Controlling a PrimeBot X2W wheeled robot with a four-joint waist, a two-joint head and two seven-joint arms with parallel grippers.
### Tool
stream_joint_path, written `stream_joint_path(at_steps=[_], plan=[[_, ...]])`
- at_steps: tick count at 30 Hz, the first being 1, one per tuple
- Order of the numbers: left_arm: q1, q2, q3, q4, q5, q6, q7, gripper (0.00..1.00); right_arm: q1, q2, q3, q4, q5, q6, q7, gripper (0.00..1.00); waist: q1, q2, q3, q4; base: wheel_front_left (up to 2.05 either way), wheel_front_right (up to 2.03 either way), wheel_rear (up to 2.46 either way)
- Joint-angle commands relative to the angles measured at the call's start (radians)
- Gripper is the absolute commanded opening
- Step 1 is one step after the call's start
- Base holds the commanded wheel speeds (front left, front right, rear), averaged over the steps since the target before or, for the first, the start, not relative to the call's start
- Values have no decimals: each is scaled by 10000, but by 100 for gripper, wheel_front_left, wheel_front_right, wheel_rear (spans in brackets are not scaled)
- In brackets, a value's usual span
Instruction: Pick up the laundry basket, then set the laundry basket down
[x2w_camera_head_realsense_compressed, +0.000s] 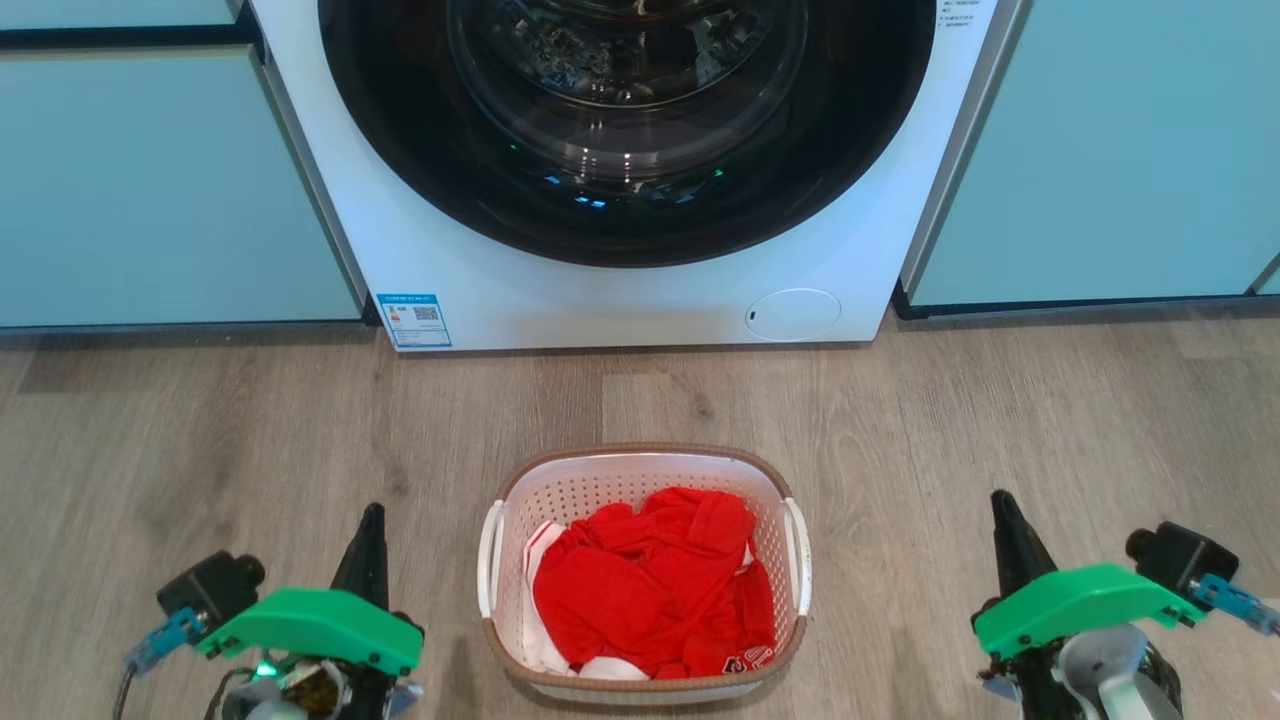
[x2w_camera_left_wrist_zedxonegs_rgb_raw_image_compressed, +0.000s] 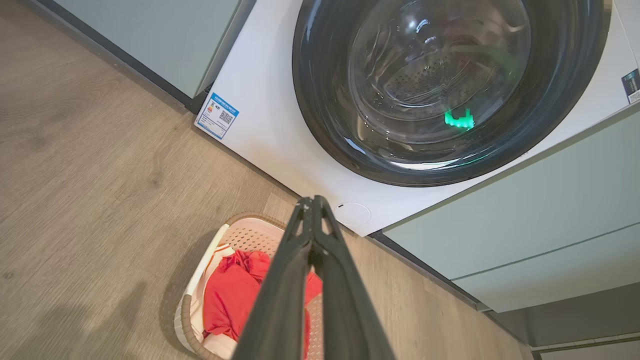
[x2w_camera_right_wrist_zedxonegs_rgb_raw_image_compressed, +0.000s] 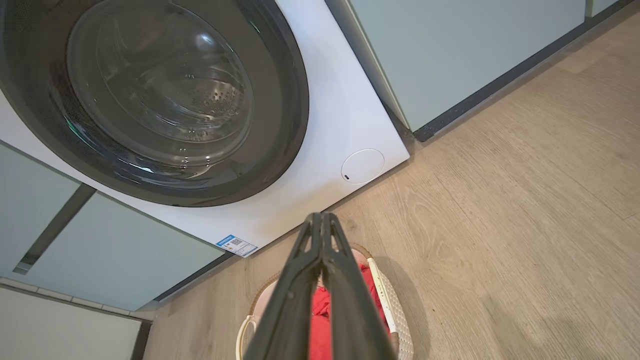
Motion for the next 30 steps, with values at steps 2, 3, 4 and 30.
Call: stream_joint_path(at_steps=[2,3,4,30], plan=[[-648,73,321,-365,-409,-108,96,0,-595,-154,-68,-378,451,30,80,0,0,0,6,-6,0,0,0],[-653,73,349,-369,-513,-122,124,0,-599,-156,-87,-379,563,30,108,0,0,0,8,-9,0,0,0],[-659,74,378,-372,-617,-136,152,0,-603,-157,-107,-381,675,31,135,0,0,0,10,-11,0,0,0],[-801,75,1145,-461,-3308,-499,897,0,-703,-166,-644,-422,3564,46,869,0,-1,0,68,-76,0,0,0]])
